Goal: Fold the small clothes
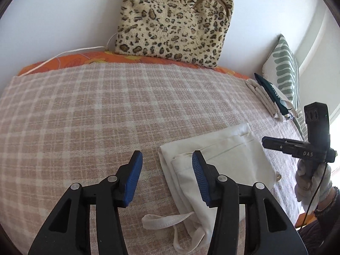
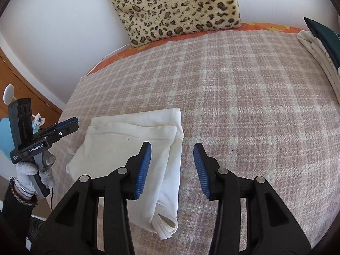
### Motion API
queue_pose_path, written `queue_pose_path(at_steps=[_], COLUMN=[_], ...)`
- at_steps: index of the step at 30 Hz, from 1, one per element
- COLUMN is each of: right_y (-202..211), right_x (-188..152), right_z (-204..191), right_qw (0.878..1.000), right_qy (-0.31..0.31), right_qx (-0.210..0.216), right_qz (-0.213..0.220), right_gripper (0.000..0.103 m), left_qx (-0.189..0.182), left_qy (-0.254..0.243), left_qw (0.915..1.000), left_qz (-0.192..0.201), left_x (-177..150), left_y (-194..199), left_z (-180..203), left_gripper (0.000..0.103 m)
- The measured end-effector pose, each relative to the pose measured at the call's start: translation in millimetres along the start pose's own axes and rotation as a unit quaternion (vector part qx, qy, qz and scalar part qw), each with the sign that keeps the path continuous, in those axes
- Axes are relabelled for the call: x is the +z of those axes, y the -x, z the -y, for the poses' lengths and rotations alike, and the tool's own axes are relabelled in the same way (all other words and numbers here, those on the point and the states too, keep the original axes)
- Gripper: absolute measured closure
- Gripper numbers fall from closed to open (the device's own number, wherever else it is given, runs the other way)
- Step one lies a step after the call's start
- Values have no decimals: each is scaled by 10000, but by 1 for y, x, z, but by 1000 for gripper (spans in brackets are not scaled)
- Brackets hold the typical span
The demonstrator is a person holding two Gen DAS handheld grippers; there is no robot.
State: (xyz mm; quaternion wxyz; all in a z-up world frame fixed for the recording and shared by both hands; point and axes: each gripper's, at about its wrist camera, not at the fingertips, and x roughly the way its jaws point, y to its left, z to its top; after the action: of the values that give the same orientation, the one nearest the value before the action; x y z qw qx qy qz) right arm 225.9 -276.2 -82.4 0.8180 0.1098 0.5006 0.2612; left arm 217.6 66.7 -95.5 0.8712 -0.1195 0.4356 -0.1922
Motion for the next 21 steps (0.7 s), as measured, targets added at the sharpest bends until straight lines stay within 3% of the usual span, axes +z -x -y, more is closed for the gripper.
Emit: queue_pose_path(at_steps=[3,5,9,14,21], right_y=[3,5,7,15,22], right_x=[-14,-25,-48,-63,-70], right_z=[0,2,9,13,16], right_qw=[9993,9981,9946,9920,9866], right_qy=[-204,-377,-788,-993,-1248], right_qx=[233,347,394,563,985], right_qz=[-202,-332,-556,-537,-372], right_gripper=[47,46,44,44,31], left_qx=[-553,-762,-878,-1006,-1017], left_qy=[449,589,795,1073,929], left_qw=[9974,9949,9917,9876,9884], left_qz=[-146,-313,-501,-540,-639], left_x=[4,3,0,0,-4], left_y=[-4,-11,-24,-32,-42], left_z=[-8,-9,-11,-20,-19], left_gripper=[52,48,48,48,48])
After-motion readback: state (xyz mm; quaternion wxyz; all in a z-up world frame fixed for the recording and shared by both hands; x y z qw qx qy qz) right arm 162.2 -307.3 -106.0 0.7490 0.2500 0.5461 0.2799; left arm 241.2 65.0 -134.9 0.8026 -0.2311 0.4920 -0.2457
